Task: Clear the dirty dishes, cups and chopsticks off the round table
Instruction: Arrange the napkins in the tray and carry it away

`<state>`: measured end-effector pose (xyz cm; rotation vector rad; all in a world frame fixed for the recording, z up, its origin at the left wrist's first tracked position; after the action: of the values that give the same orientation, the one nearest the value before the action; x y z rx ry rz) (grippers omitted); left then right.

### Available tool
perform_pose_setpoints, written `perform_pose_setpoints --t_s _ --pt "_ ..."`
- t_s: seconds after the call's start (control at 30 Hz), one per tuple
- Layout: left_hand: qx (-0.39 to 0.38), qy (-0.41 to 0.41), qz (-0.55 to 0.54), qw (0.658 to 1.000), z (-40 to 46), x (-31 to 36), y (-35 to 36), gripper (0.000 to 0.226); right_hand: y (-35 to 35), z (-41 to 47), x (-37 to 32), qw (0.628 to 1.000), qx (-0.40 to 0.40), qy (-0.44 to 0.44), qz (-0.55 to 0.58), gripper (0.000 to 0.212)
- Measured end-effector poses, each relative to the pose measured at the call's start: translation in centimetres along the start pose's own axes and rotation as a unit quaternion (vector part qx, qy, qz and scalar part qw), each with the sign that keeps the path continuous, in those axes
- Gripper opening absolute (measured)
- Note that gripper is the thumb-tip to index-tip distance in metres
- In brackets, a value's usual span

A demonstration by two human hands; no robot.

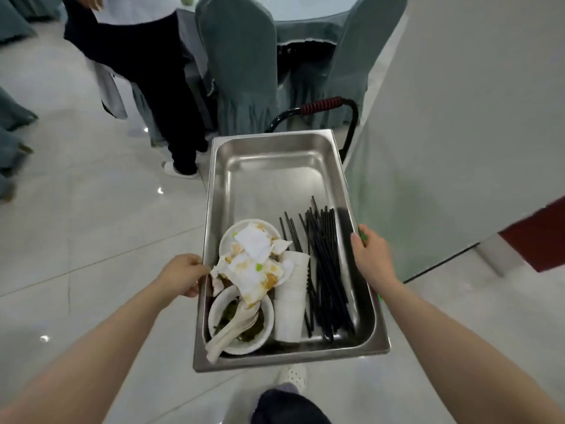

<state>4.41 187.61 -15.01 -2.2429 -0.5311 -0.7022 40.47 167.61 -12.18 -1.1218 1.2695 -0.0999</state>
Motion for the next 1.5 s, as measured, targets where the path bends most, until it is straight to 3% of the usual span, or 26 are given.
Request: perform_pose_setpoints --t_s 0.2,0.37,0.57,0.73,0.83,0.93,1.03,1.27,1.5 --pt "-0.077 -0.017 -0.019 0.997 6.2 6.7 7.4 0.022 -3.2 8.8 6.0 0.998 -0.012 0.056 0.002 0.030" --pt "-0.107 -0.034 0.000 0.994 11.6 10.1 11.4 0.025 -3.2 14.1 12.5 0.977 0.019 0.194 0.080 0.018" --pt "-0.127 -0.041 0.028 0.991 18.4 12.4 17.0 0.029 -0.4 17.5 21.3 0.880 0.069 0.401 0.246 0.030" --pt "-0.115 -0.094 0.034 0.988 21.3 11.3 21.1 0.029 2.6 19.0 26.5 0.809 0.015 0.517 0.278 0.007" --pt "-0.090 -0.129 0.044 0.987 22.4 9.4 24.4 0.031 4.4 21.5 29.0 0.805 -0.013 0.532 0.262 0.003" --pt "-0.063 -0.152 0.100 0.981 22.9 7.1 27.2 0.027 7.0 22.7 32.1 0.794 -0.041 0.544 0.268 0.018" --pt "-0.041 -0.205 0.059 0.976 23.9 3.7 30.0 0.020 9.5 24.0 34.6 0.790 -0.071 0.544 0.273 0.025" --pt "-0.023 -0.277 -0.040 0.960 29.1 -3.1 37.3 0.013 15.4 28.0 41.7 0.803 -0.042 0.523 0.282 0.009" --pt "-0.051 -0.316 -0.120 0.940 34.4 -7.9 43.3 0.018 20.7 30.3 48.2 0.813 -0.005 0.510 0.281 0.012"
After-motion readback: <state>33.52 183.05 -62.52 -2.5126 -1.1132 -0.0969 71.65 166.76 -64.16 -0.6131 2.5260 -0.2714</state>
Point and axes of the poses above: each hand's wrist, its own z-axis towards the middle knuckle, its own y-axis out of the palm, x = y × z, the point moved 10 cm from there along z, towards the middle knuckle, and after that the axes turned 1 degree about y, right-handed, at the moved point
